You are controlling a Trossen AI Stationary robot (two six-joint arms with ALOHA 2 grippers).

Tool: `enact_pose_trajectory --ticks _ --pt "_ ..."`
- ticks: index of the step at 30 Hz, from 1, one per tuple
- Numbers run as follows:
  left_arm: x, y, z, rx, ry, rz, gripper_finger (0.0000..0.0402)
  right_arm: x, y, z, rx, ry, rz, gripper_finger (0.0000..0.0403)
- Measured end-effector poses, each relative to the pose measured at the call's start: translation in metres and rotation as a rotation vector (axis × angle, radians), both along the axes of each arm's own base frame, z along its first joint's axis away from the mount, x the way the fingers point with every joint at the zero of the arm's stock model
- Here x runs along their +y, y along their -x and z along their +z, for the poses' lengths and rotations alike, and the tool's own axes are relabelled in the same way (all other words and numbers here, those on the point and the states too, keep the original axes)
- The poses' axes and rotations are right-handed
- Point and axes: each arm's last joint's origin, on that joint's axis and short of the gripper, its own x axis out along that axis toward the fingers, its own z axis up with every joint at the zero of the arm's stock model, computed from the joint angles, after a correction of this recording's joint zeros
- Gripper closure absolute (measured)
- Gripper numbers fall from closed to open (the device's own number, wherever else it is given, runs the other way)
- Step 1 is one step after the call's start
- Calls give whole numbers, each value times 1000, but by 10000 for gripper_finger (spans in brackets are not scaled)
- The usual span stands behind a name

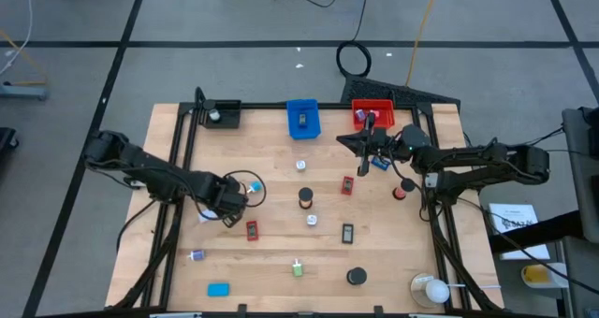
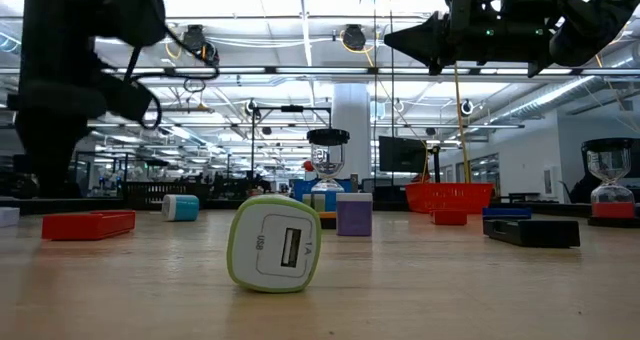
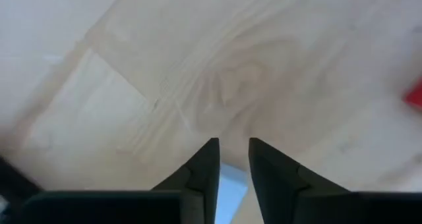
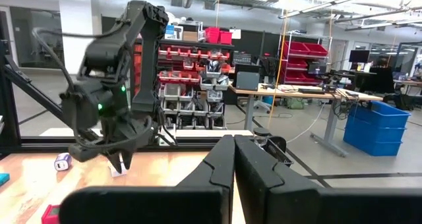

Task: Pick & Place Office items
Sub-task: Put the white digital clock into the blue basket

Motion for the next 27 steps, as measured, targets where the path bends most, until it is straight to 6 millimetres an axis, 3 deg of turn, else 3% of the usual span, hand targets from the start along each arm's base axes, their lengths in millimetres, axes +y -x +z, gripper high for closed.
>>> enact_pose_trajectory --ticks 4,7,14,17,22,27 --pt "-4 -1 18 53 3 -78 307 0 0 0 0 0 0 397" --pt "-8 5 20 100 8 -77 270 0 0 0 0 0 0 397" --pt "-18 18 4 142 18 -59 152 0 0 0 0 0 0 397" --pt "-19 21 -5 133 30 -62 121 0 0 0 0 0 0 397" --pt "-18 27 -22 118 55 -65 117 0 0 0 0 0 0 397" --pt "-16 29 -27 118 55 -64 165 0 0 0 0 0 0 397"
